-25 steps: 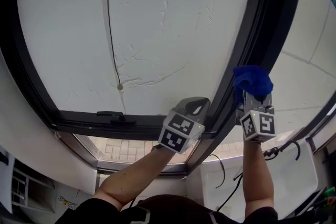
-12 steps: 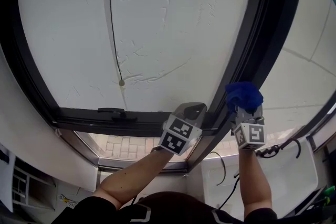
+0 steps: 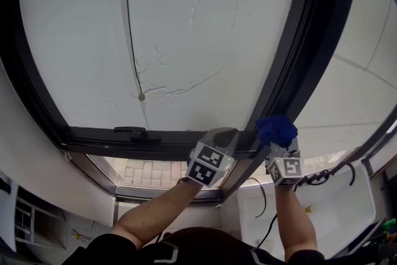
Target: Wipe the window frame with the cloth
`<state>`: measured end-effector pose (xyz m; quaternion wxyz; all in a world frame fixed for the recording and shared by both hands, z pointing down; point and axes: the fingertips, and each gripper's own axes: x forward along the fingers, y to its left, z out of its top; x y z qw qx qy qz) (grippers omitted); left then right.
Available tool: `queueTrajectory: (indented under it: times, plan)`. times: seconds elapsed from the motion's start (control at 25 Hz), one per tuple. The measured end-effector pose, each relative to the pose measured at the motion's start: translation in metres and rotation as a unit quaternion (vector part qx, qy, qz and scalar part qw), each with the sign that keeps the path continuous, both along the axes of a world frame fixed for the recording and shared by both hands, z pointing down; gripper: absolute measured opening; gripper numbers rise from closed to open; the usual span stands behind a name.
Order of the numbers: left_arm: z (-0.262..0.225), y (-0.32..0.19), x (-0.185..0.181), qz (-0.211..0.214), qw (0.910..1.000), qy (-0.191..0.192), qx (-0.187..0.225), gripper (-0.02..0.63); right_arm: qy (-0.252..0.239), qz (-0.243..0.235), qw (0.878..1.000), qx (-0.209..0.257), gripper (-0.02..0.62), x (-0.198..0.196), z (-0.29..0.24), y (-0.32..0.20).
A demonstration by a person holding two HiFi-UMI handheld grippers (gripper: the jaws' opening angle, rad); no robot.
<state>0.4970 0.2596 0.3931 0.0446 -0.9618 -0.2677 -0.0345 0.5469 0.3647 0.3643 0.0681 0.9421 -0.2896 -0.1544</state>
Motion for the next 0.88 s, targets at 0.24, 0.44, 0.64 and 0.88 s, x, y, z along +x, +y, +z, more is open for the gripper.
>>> queueTrajectory:
  times: [0.24,0.44,0.64,0.88]
  plan:
    - [0.013,0.005,-0.007,0.007,0.9999,-0.012,0.004,-0.008,-0.022,0.0,1.0,-0.015,0.051,0.003,0.031,0.002]
    - [0.026,0.003,-0.008,0.003,0.9997,-0.024,0.004,-0.008,-0.046,0.0,0.999,-0.016,0.051,0.004,0.052,0.001]
    - [0.041,0.003,-0.008,0.001,0.9991,-0.041,0.002,-0.008,-0.075,0.009,0.996,-0.042,0.051,0.006,0.084,0.004]
    - [0.054,0.001,-0.01,0.001,0.9986,-0.053,0.005,-0.008,-0.112,0.01,0.992,-0.058,0.052,0.008,0.123,0.002]
